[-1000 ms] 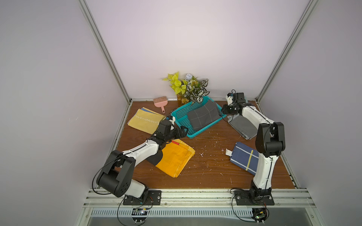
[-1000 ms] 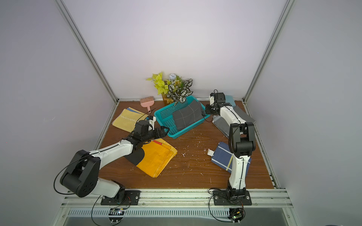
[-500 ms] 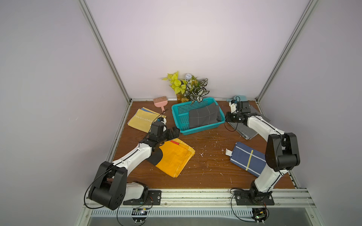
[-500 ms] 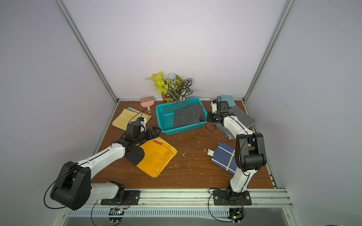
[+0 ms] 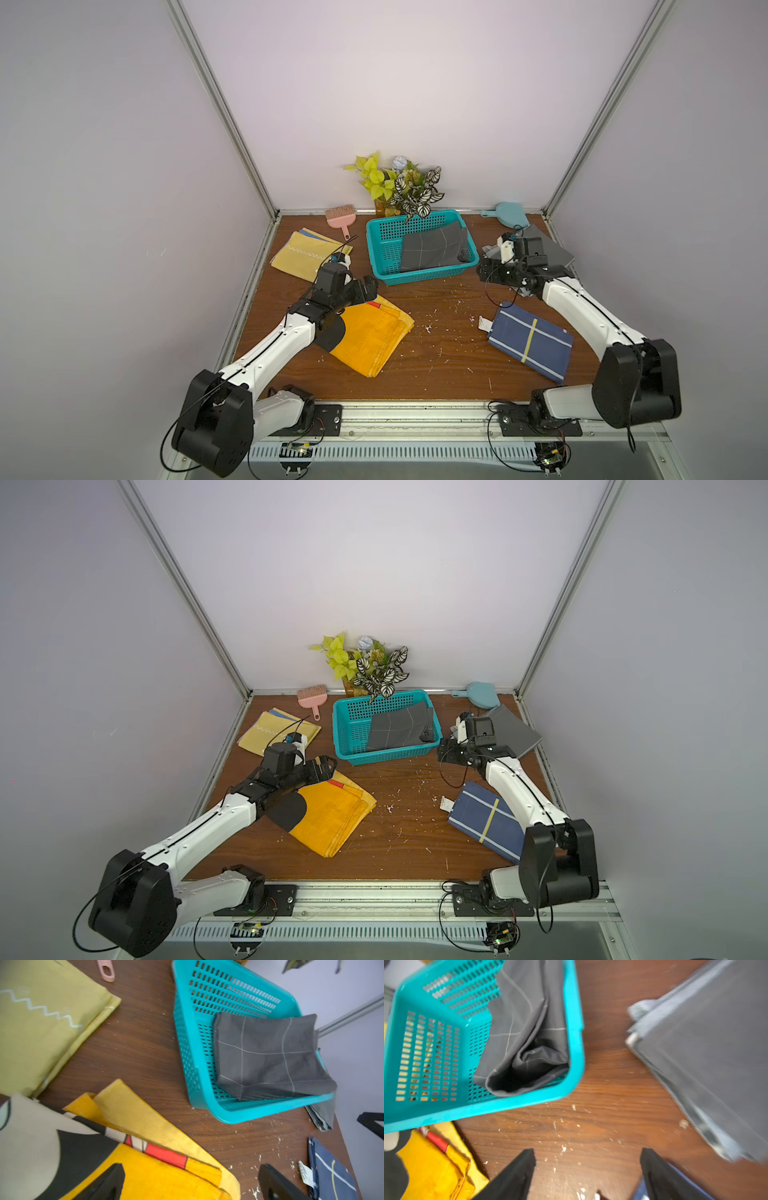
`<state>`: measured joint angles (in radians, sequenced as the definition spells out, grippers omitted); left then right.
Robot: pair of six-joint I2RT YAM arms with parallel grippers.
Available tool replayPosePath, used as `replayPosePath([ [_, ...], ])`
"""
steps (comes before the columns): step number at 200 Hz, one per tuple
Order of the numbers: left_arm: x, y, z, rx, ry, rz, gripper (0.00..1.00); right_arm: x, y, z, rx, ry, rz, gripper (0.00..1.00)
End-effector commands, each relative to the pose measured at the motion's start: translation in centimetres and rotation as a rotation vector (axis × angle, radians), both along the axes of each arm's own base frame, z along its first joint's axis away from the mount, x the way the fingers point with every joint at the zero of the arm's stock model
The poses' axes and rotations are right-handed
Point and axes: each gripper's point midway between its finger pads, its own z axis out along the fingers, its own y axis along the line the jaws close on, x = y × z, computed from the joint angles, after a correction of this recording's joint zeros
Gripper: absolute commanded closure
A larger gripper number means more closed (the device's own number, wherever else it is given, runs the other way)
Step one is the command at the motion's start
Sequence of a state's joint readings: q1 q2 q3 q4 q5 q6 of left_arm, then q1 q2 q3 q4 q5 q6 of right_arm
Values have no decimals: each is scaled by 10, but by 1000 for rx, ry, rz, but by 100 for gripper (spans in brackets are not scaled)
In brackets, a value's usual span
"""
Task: Put the folded pillowcase in the basket
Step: Adjust at the center of the board, then move to the center of the board.
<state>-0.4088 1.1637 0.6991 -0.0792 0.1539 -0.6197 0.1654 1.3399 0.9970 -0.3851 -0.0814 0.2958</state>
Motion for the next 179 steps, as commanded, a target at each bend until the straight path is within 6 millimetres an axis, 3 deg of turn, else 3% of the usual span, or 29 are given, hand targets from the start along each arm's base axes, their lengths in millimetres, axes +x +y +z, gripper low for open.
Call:
replayPosePath([
  [1,-8,-29,25,-44,-43,-91,0,-41,-21,-42,-57,174,-101,1],
  [29,-19,-64,27,-51,-39,-165,0,-82,-26,-91,-58,275,-164,2],
  [59,-32,-95,16,-50,-8,-229,0,-101,-23,-113,-64,318,-176,7],
  [80,-37,-109,10,-54,5,-257,0,-107,-14,-126,-69,346,-157,17],
  [88,-38,-114,9,-59,7,-265,0,-109,-10,-131,-73,359,-147,26],
  [98,-38,-118,7,-58,11,-270,0,-113,0,-137,-65,381,-120,54],
  [107,-38,-119,4,-54,17,-271,0,-114,8,-139,-60,386,-101,70],
  [119,-37,-119,0,-47,25,-267,0,-117,23,-140,-38,388,-61,80],
  [156,-38,-119,-19,-19,64,-266,0,-125,102,-121,112,353,149,69],
  [168,-38,-120,-25,-10,81,-267,0,-126,123,-106,162,327,205,56],
  [179,-39,-121,-32,-9,100,-273,0,-124,133,-87,188,289,230,33],
])
